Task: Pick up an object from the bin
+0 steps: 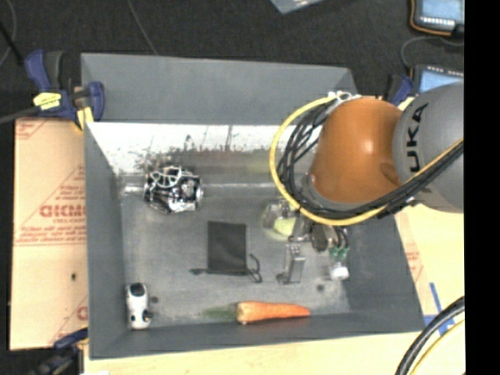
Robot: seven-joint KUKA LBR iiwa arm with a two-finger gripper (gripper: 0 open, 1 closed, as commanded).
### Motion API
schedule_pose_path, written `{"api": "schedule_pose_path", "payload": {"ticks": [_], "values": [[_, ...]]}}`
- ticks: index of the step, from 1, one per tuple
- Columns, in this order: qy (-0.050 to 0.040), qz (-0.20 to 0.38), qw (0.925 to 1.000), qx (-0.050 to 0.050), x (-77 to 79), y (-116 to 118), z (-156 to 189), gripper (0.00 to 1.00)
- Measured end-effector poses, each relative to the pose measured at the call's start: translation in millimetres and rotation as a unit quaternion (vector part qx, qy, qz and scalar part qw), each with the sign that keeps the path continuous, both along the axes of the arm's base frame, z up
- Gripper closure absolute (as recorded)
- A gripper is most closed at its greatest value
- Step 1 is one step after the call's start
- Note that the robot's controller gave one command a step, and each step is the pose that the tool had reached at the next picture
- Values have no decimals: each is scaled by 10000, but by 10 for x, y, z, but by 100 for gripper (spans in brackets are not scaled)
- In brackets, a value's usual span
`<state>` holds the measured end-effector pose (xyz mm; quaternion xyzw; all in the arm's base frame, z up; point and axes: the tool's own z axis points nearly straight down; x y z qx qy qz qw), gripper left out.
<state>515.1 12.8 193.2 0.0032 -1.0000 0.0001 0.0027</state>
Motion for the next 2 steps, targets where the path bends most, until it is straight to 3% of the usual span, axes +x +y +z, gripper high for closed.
{"api": "schedule_pose_path", "payload": {"ticks": [1, 2], "values": [[-42, -1, 10000, 2, 15, 1, 46, 0], [-70, -242, 9997, 3, 53, 30, -408, 0]]}}
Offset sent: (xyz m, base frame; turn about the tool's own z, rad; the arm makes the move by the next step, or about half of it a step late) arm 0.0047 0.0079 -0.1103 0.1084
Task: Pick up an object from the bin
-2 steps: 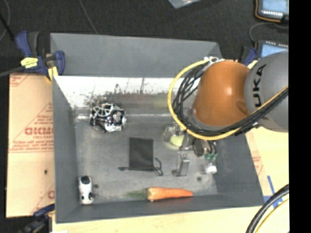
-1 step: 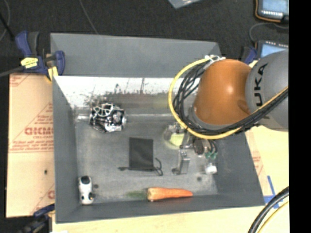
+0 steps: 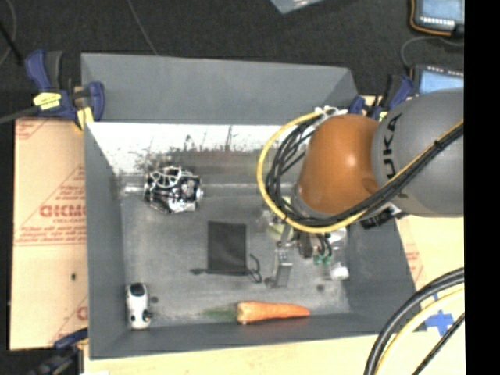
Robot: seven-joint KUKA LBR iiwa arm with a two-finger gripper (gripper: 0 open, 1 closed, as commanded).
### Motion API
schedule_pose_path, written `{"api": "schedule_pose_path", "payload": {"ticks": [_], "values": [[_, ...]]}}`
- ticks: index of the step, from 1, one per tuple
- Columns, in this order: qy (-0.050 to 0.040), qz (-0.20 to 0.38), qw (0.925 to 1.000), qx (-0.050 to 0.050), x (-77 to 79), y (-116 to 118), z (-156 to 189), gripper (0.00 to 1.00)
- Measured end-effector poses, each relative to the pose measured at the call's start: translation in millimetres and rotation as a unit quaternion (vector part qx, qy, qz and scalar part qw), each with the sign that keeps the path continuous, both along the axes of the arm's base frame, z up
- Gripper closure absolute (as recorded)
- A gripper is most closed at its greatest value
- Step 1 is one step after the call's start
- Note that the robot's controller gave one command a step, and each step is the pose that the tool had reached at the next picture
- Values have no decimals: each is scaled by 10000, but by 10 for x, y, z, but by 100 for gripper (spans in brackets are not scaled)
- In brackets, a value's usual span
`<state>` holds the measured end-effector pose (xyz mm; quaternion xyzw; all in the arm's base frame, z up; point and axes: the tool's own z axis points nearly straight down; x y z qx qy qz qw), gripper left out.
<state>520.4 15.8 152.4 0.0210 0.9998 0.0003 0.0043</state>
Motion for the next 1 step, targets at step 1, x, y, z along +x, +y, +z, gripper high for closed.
{"api": "schedule_pose_path", "payload": {"ticks": [1], "values": [[50, 677, 9977, -7, -31, -41, -332, 0]]}}
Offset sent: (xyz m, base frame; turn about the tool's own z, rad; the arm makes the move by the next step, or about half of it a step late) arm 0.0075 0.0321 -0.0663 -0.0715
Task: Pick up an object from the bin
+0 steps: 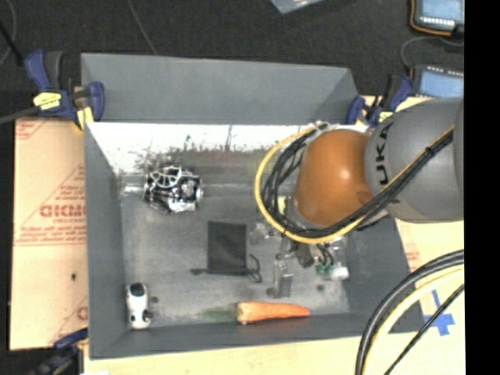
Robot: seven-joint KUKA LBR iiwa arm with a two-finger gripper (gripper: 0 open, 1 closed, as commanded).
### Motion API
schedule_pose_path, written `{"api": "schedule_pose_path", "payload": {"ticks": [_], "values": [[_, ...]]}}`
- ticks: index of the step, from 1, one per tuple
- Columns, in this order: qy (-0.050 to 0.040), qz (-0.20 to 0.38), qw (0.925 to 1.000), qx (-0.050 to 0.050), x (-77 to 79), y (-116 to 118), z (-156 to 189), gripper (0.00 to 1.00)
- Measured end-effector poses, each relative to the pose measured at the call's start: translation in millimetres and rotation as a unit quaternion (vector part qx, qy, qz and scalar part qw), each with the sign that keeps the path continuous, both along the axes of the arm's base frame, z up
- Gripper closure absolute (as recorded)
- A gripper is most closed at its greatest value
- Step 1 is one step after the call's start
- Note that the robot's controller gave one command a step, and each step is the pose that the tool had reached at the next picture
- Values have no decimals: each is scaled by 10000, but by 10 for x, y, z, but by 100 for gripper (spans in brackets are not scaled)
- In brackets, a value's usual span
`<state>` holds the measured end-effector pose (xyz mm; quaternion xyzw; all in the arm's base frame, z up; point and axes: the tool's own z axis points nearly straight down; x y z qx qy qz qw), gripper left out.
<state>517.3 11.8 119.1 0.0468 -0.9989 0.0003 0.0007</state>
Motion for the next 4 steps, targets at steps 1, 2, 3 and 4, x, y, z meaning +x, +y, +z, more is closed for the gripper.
{"api": "schedule_pose_path", "payload": {"ticks": [1, 2, 3, 4], "values": [[-22, 1045, 9945, -6, 44, 93, -98, 0], [-26, 269, 9996, 3, 155, 192, -91, 0], [-27, -143, 9999, 2, 176, 274, 72, 0], [-37, 837, 9965, -6, 185, 384, 81, 0]]}}
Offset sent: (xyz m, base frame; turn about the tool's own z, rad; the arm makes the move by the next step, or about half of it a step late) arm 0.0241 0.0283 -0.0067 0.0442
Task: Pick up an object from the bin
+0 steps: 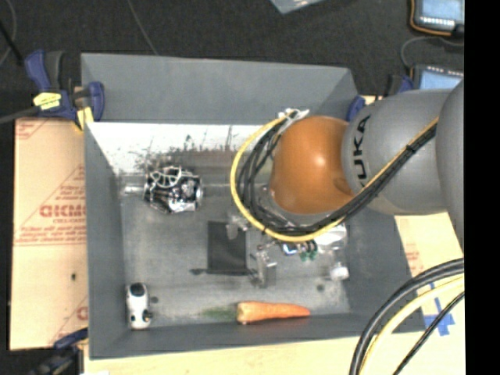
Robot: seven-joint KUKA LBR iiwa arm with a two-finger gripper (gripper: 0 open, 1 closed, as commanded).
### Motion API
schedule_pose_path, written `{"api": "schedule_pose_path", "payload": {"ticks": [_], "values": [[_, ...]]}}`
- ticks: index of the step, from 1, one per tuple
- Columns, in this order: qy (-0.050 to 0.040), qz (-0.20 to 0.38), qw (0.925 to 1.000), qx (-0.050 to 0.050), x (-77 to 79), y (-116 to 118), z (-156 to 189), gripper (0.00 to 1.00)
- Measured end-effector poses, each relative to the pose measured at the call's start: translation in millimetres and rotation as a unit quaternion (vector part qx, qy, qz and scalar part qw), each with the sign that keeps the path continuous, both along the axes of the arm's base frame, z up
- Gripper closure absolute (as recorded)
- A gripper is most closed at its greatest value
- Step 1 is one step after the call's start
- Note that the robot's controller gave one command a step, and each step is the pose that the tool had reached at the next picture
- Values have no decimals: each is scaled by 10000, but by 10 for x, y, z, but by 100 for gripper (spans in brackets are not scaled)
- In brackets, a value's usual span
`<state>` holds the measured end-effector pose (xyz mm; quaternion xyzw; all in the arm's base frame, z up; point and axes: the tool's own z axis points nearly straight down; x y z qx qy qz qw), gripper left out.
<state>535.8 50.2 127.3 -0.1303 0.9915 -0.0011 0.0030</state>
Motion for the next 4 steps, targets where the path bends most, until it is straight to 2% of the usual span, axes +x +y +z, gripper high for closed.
{"api": "schedule_pose_path", "payload": {"ticks": [1, 2, 3, 4], "values": [[-7, 1168, 9932, -5, 69, 159, -290, 0], [-24, 1682, 9858, -2, 249, 122, -560, 100], [-24, 1680, 9858, -2, 249, 121, -560, 100], [-66, 3330, 9429, -30, 163, -183, 745, 100]]}}
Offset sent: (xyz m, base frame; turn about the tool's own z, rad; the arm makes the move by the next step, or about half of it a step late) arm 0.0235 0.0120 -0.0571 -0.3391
